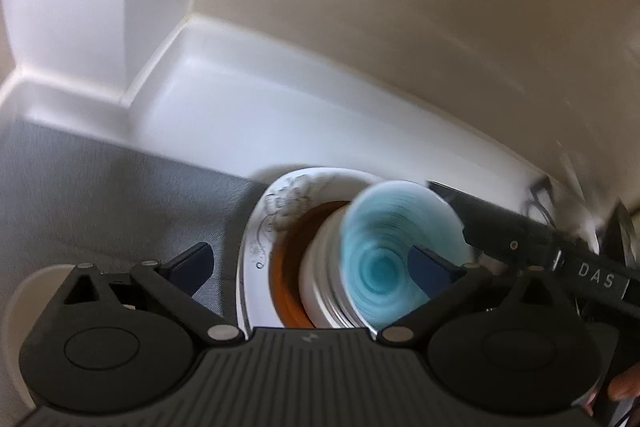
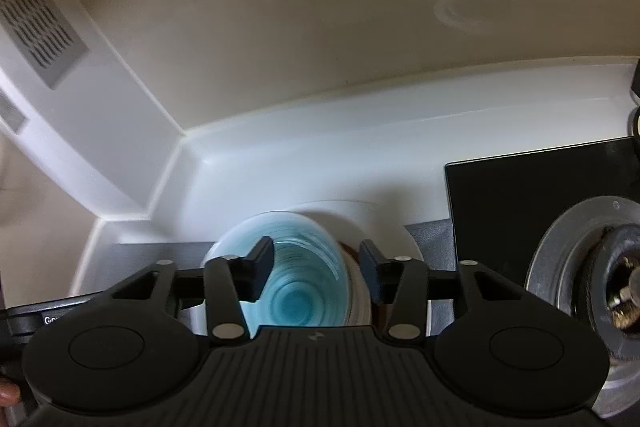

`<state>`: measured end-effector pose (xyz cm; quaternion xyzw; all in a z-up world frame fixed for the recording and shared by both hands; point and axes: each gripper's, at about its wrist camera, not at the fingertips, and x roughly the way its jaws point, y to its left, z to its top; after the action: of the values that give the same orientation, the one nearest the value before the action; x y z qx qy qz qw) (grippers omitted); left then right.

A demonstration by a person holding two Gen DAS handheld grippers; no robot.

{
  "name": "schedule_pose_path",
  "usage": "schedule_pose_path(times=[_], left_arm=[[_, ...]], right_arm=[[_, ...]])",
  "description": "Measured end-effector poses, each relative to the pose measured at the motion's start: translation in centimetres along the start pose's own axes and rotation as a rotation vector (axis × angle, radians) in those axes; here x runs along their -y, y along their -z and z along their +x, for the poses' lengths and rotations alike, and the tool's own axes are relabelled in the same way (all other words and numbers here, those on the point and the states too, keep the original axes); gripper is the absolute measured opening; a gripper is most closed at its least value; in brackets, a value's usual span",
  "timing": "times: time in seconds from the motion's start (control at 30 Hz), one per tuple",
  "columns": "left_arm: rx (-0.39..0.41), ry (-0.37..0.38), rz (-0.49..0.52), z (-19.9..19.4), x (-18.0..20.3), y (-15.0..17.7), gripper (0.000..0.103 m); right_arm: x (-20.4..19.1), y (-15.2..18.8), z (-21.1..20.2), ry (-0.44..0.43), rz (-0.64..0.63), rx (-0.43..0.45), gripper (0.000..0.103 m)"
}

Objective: Organize plates and bowls
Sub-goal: 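Pull the right tool back from the stack and lift it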

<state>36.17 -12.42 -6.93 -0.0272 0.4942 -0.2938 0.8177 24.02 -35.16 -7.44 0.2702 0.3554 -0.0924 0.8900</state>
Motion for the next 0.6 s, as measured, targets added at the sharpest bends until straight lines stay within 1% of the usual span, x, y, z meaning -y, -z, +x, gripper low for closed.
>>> schedule_pose_path(times=[0.07,0.1,0.17,0.23,0.27,0.33,0.37,0.43,0.5,0.6], left_arm=[[0.024,-0.023,0.057,-1.4,0.7,0.6,0.103],[0.04,-0.037,0.076,-2.3,0.8,1.0,0.103],[0.079,-0.057,0.082,-4.0,0.8,2.0,0.103],[0.1,-0.064,0.081,-5.9,0.3,3.6,0.103],[0.105,-0.075,0.083,-6.7,0.0,4.5,0.103],[0.108,-0.123,0.09,-8.3,-0.5,6.5,0.103],[0.108,-0.151,0.09,-9.0,-0.7,7.6,0.103],[0.112,-0.21,0.073,-10.4,-1.2,9.8,0.103],[0.112,-0.25,0.058,-11.6,-1.2,11.8,0.103],[0.097,-0.269,0.06,-13.0,-0.2,14.1,0.103]], right_arm=[[-0.2,0.6,-1.7,-0.023,-0.013,0.021,0.06],[-0.4,1.1,-2.6,-0.03,-0.024,0.035,0.061],[-0.9,2.1,-4.4,-0.046,-0.043,0.06,0.062],[-1.4,3.5,-6.1,-0.078,-0.05,0.079,0.068],[-1.7,4.4,-6.9,-0.104,-0.058,0.075,0.069],[-2.3,6.3,-7.9,-0.151,-0.076,0.055,0.07],[-2.6,7.3,-8.3,-0.16,-0.083,0.042,0.07],[-3.2,9.2,-8.9,-0.157,-0.104,0.035,0.07],[-4.0,11.1,-9.7,-0.134,-0.123,0.066,0.07],[-5.2,13.4,-11.1,-0.108,-0.197,0.119,0.07]])
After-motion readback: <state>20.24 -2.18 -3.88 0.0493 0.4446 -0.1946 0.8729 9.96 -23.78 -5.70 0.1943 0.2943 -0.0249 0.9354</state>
